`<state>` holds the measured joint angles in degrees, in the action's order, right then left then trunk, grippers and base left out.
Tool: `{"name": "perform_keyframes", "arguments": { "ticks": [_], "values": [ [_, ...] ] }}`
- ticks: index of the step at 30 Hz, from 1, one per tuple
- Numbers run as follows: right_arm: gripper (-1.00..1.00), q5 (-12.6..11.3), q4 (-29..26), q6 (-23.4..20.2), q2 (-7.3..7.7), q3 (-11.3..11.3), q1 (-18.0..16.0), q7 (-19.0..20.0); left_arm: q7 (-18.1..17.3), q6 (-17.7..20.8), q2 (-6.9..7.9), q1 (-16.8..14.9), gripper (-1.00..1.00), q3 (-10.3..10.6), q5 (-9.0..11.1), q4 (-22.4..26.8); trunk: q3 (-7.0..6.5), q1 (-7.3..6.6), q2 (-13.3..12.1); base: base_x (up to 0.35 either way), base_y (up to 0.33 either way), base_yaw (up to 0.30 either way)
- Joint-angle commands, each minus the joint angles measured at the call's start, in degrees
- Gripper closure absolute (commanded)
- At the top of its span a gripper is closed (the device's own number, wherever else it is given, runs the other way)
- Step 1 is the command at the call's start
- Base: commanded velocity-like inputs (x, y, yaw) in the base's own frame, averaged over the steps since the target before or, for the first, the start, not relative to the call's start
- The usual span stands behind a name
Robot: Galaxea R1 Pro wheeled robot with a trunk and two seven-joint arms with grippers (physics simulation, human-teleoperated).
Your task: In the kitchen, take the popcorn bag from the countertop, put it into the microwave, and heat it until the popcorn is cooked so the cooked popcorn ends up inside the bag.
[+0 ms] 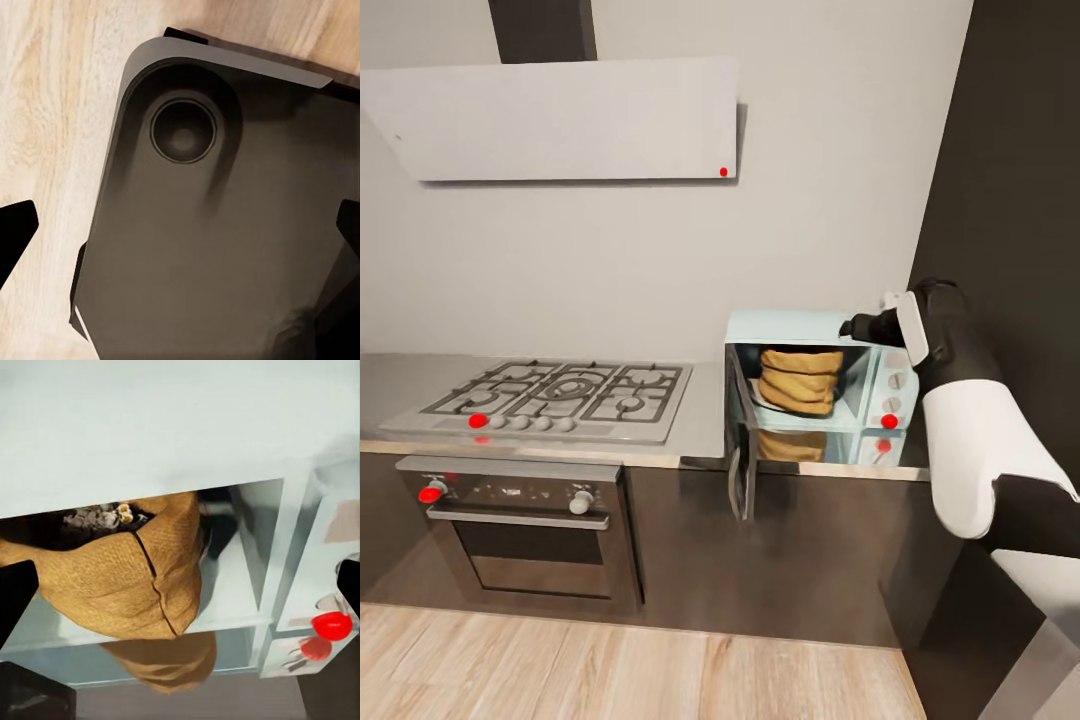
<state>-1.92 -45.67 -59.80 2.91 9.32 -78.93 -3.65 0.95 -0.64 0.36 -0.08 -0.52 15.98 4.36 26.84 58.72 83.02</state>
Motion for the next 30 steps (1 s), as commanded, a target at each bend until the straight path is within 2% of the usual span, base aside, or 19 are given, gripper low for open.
{"name": "perform_keyframes", "arguments": {
  "ticks": [1,6,11,12,14,18,19,21,22,24,27,30],
  "values": [
    [-1.0,-0.27,0.0,-0.2,-0.01,0.02,0.4,-0.31,0.1,-0.07,-0.01,-0.01,-1.0,-0.02,0.2,0.03,0.06,0.0,0.03,0.0,0.0,0.0],
    [-1.0,-0.2,-0.49,-0.2,-0.01,-0.2,1.82,-0.27,0.1,-0.07,-0.01,-0.01,-1.0,-0.01,0.2,0.03,0.06,0.0,0.03,0.0,0.0,0.0],
    [-1.0,-0.25,-0.73,-0.2,-0.05,-0.5,8.73,-0.19,0.1,-0.1,-0.01,-0.01,-1.0,0.06,0.11,0.03,0.06,0.0,0.03,0.0,0.0,0.0],
    [-1.0,-0.26,-0.74,-0.2,-0.27,-0.54,10.27,-0.16,0.1,-0.13,-0.01,-0.01,-1.0,0.07,0.11,0.03,0.06,0.0,0.03,0.0,0.0,0.0],
    [-1.0,-0.26,-0.74,-0.2,-1.82,-0.6,12.9,-0.14,0.1,-0.15,-0.01,-0.01,-1.0,0.05,0.11,0.03,0.06,0.0,0.03,0.0,0.0,0.0],
    [-1.0,-0.21,-0.82,-0.2,-3.53,-0.62,14.64,0.01,0.1,-0.1,-0.01,-0.01,-1.0,0.07,0.11,0.03,0.06,0.0,0.03,0.0,0.0,0.0],
    [-1.0,-0.19,-0.84,-0.2,-3.74,-0.62,15.3,1.41,0.1,-0.13,-0.01,-0.01,-1.0,0.08,0.11,0.03,0.06,0.0,0.03,0.0,0.0,0.0],
    [-1.0,0.13,-0.89,3.67,-3.82,-0.62,17.36,5.14,0.1,-0.1,-0.01,-0.01,-1.0,0.08,0.11,0.03,0.06,0.0,0.03,0.0,0.0,0.0],
    [-1.0,0.32,-0.87,7.29,-3.8,-0.62,18.46,7.31,0.1,-0.1,-0.01,-0.01,-1.0,0.08,0.11,0.03,0.06,0.0,0.03,0.0,0.0,0.0],
    [-1.0,0.45,-0.74,12.44,-3.81,-0.62,19.29,9.04,0.1,-0.13,-0.01,-0.01,-1.0,0.08,0.11,0.03,0.06,0.0,0.03,0.0,0.0,0.0],
    [-1.0,0.67,-0.63,17.9,-3.8,-0.58,19.7,9.59,0.1,-0.12,-0.01,-0.01,-1.0,0.08,0.11,0.03,0.06,0.0,0.03,0.0,0.0,0.0],
    [-1.0,0.85,-0.53,25.42,-3.79,-0.56,20.66,9.55,0.1,-0.1,-0.01,-0.01,-1.0,0.08,0.14,0.03,0.06,0.0,0.03,0.0,0.0,0.0]
  ]
}}
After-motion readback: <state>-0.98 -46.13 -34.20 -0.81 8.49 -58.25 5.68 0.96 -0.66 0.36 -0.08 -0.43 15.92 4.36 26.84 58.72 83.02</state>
